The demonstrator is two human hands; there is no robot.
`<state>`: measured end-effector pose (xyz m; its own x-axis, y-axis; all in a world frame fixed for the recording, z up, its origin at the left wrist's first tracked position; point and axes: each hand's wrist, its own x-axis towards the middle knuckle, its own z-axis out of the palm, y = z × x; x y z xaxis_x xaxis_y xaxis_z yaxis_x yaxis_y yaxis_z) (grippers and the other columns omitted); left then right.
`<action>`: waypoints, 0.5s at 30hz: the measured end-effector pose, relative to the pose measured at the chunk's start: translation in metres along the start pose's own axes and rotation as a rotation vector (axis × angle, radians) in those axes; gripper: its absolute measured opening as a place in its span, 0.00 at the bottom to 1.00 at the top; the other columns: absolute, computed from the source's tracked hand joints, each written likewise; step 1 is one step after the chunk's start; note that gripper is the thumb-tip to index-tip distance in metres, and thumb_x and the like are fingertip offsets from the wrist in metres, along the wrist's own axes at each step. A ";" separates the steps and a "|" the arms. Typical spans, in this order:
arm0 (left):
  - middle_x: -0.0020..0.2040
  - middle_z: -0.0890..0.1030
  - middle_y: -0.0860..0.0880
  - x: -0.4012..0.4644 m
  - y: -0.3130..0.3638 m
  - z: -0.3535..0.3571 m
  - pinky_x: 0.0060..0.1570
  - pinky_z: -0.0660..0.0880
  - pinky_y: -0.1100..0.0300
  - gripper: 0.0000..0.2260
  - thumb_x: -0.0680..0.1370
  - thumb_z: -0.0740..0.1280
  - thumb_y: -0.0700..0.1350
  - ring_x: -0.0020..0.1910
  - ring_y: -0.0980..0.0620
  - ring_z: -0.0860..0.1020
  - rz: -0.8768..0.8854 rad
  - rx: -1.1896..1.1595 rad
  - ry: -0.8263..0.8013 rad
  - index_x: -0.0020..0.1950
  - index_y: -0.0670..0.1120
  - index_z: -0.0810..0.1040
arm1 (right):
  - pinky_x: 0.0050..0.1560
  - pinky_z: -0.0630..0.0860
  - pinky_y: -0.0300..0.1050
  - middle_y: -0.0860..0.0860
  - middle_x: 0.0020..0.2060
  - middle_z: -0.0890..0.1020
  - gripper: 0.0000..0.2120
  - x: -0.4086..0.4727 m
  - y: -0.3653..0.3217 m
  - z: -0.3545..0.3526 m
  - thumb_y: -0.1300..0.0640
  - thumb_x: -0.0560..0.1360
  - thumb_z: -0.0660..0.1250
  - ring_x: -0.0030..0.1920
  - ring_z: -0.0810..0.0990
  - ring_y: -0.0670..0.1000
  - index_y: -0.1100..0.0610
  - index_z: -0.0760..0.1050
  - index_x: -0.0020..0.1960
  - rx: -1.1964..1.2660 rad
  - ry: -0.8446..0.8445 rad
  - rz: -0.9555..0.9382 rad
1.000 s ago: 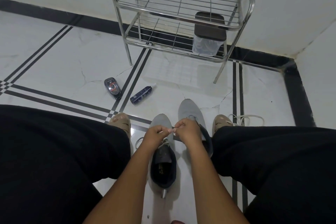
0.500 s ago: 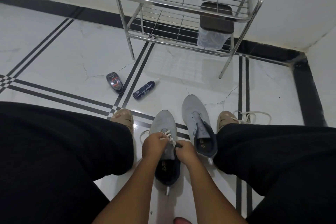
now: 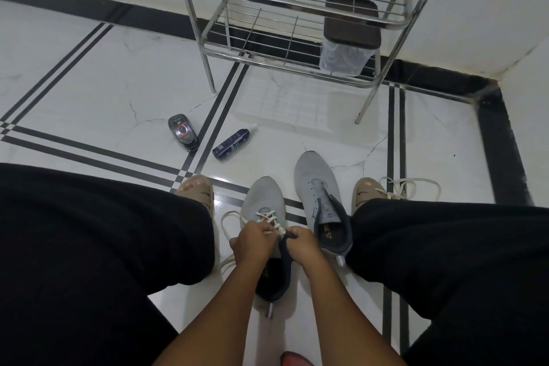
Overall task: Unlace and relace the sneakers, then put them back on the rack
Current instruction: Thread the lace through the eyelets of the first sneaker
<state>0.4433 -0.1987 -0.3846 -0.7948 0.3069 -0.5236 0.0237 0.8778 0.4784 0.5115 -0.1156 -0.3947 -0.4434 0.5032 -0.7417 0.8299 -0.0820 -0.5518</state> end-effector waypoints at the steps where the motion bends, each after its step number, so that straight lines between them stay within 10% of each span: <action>1: 0.49 0.77 0.54 0.000 0.000 0.000 0.50 0.60 0.57 0.08 0.76 0.66 0.49 0.51 0.50 0.77 0.015 0.014 0.007 0.50 0.56 0.83 | 0.47 0.80 0.50 0.56 0.44 0.84 0.14 0.006 0.005 0.002 0.61 0.66 0.61 0.48 0.81 0.58 0.55 0.81 0.48 0.013 -0.007 0.009; 10: 0.42 0.69 0.55 -0.005 0.005 -0.002 0.45 0.60 0.58 0.08 0.76 0.65 0.48 0.46 0.54 0.70 0.188 0.189 0.107 0.44 0.53 0.84 | 0.48 0.76 0.47 0.48 0.36 0.74 0.10 0.003 -0.003 -0.010 0.61 0.76 0.63 0.35 0.74 0.47 0.52 0.71 0.37 0.344 -0.038 0.152; 15: 0.54 0.74 0.53 -0.007 0.004 -0.001 0.48 0.62 0.59 0.07 0.77 0.65 0.49 0.53 0.52 0.69 0.214 0.241 0.104 0.51 0.53 0.82 | 0.36 0.73 0.41 0.49 0.36 0.76 0.10 0.007 0.005 -0.007 0.63 0.77 0.63 0.35 0.74 0.47 0.53 0.73 0.39 0.476 -0.011 0.151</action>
<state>0.4483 -0.1974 -0.3787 -0.8139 0.4649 -0.3484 0.3292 0.8632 0.3828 0.5148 -0.1069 -0.3998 -0.3363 0.4467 -0.8291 0.6396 -0.5379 -0.5492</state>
